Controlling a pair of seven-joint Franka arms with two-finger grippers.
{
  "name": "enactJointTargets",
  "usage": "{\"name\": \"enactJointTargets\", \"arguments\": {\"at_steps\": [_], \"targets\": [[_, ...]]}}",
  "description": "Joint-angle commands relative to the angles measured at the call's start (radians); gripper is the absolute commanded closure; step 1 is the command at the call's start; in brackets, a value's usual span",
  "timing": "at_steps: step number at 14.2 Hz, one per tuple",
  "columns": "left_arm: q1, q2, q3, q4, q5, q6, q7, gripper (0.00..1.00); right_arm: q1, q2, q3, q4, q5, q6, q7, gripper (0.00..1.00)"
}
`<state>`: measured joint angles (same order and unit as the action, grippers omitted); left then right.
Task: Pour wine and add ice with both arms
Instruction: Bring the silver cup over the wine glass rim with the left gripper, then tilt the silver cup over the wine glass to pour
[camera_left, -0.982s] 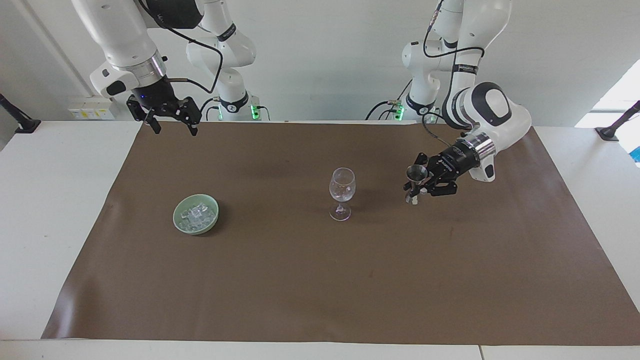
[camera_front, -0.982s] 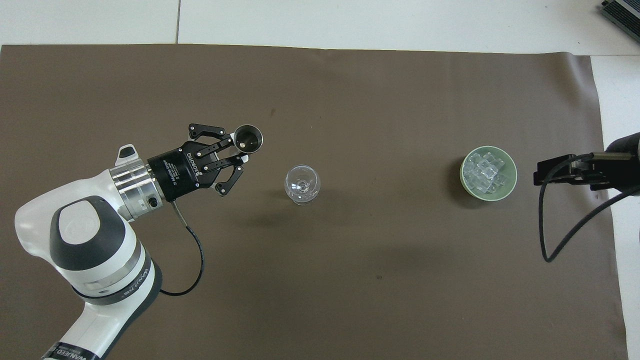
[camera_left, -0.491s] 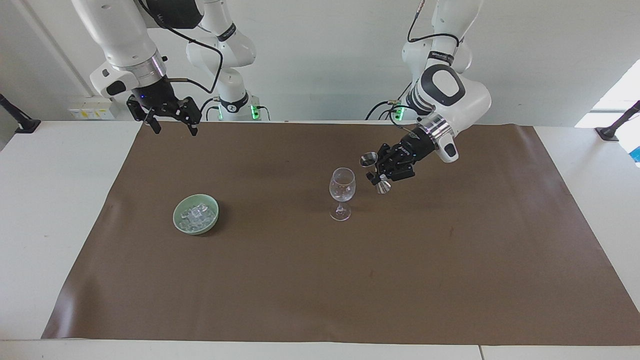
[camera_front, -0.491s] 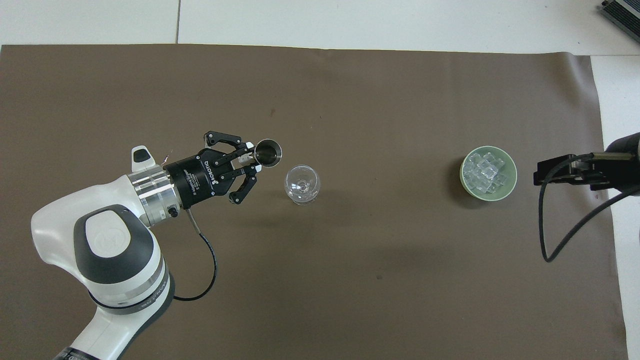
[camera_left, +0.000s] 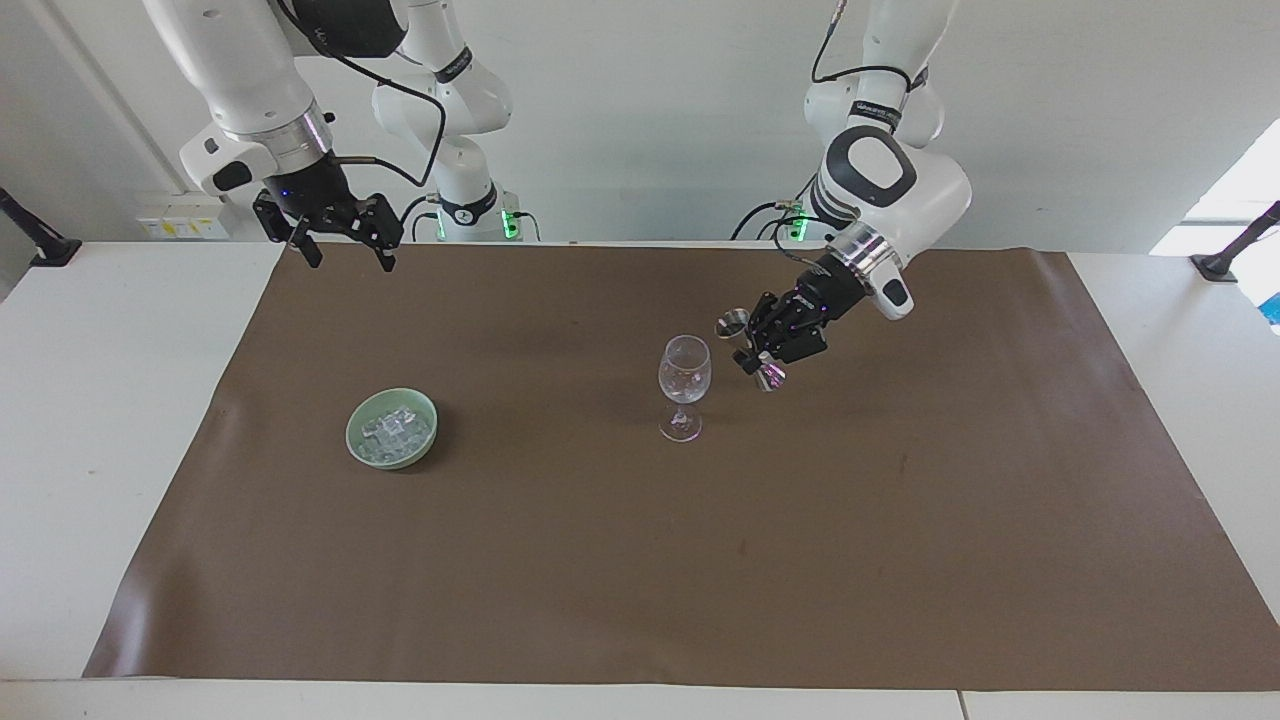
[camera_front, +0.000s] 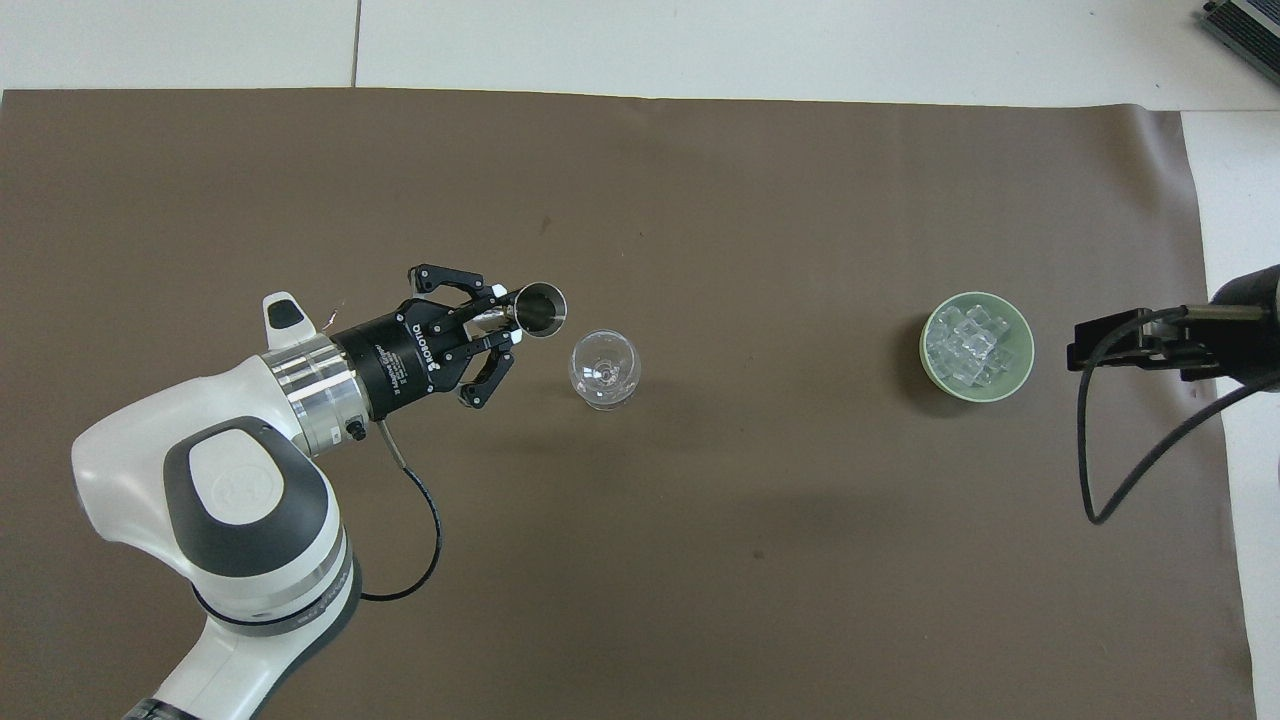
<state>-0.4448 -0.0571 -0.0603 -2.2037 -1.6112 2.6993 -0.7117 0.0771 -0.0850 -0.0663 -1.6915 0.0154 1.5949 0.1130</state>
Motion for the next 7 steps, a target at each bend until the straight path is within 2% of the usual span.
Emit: {"name": "enactJointTargets", "arguments": {"at_steps": [1,3,7], "targets": [[-0.038,-0.018,0.013,-0.016,0.007,0.057,0.049,1.00,0.001,-0.016,-0.003,-0.019,0.006,0.011,-0.026,0.00],[-0.072,-0.015,0.013,-0.016,0.007,0.124,0.086,1.00,0.001,-0.016,-0.003,-0.019,0.006,0.011,-0.026,0.00],[-0.084,-0.013,0.013,-0.016,0.007,0.169,0.150,1.00,0.001,-0.016,-0.003,-0.019,0.006,0.011,-0.026,0.00]]}}
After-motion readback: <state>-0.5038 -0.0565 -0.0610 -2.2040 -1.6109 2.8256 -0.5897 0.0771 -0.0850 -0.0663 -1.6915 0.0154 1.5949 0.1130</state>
